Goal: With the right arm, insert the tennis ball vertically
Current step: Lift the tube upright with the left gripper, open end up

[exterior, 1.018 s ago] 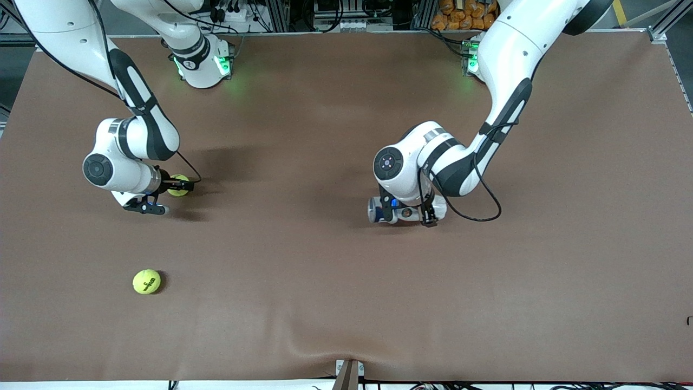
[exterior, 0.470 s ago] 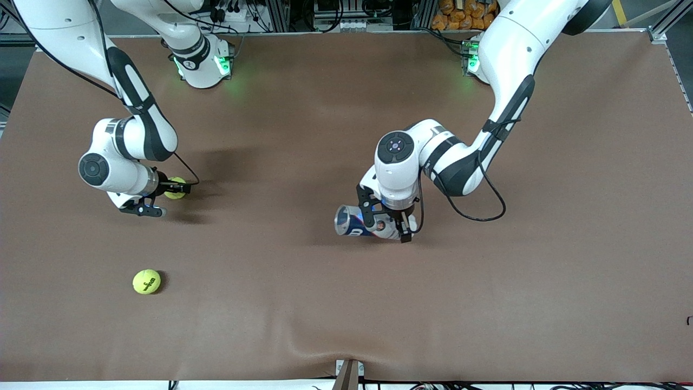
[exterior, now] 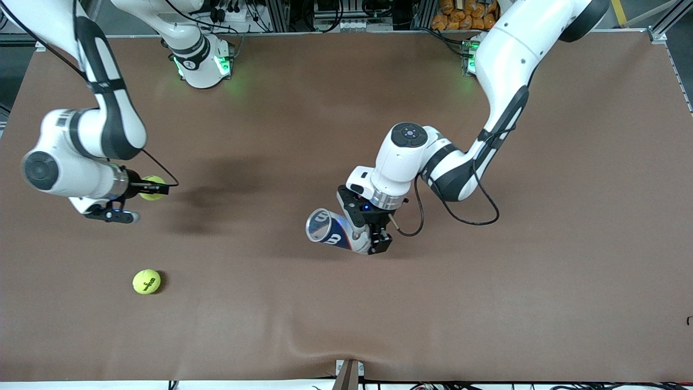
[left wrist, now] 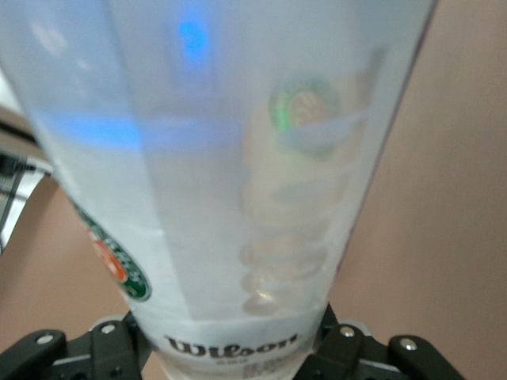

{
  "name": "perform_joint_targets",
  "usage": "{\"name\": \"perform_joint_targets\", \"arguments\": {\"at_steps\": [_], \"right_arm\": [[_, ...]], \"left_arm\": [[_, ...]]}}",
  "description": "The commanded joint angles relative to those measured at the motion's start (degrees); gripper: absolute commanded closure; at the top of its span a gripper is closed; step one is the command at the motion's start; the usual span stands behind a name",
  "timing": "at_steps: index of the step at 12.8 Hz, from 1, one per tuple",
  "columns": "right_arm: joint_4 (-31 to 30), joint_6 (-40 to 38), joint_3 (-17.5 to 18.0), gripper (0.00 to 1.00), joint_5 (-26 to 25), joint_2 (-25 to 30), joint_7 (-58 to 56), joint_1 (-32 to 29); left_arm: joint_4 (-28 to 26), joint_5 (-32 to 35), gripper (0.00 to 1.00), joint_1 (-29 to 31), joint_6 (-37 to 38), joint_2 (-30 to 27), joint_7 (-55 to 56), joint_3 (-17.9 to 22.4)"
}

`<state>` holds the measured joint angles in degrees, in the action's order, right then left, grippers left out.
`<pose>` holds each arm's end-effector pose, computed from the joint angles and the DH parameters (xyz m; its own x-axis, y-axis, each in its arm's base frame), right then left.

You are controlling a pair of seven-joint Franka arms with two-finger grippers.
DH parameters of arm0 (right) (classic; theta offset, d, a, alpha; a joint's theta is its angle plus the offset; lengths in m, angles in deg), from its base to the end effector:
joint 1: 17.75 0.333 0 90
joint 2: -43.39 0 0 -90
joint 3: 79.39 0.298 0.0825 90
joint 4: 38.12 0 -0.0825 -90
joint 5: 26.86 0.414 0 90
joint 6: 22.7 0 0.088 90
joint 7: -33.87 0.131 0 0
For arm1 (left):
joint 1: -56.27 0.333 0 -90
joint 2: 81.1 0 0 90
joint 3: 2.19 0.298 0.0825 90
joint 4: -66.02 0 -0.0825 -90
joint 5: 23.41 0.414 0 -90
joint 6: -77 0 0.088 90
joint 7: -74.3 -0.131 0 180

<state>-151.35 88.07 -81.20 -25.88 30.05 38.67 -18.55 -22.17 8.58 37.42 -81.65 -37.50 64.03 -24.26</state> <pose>0.5792 -0.0248 0.2736 0.9529 -0.1344 -0.2717 -0.1351 -0.9907 0.0163 0.6011 -0.4798 0.2339 0.2711 -0.8496 0.4524 -0.8716 -0.4161 -0.2592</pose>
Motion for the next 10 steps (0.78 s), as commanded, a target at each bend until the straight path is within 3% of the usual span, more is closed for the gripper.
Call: {"name": "perform_joint_targets", "arguments": {"at_steps": [1,7,10], "right_arm": [[10.01,-10.10,0.39,0.49,0.52,-0.29,0.12,0.00],[20.23,-17.86,0.66,0.48,5.17,-0.29,1.00,1.06],[23.48,-19.80,1.18,0.48,8.42,-0.29,4.06,1.49]], "left_arm": [[0.30,0.00,0.24,-0.58,-14.97,4.29,6.38,0.89],[-0.49,-0.61,0.24,0.30,-39.59,12.81,10.09,0.98],[-1.98,-0.61,0.24,0.65,-44.99,14.85,10.18,0.98]]}}
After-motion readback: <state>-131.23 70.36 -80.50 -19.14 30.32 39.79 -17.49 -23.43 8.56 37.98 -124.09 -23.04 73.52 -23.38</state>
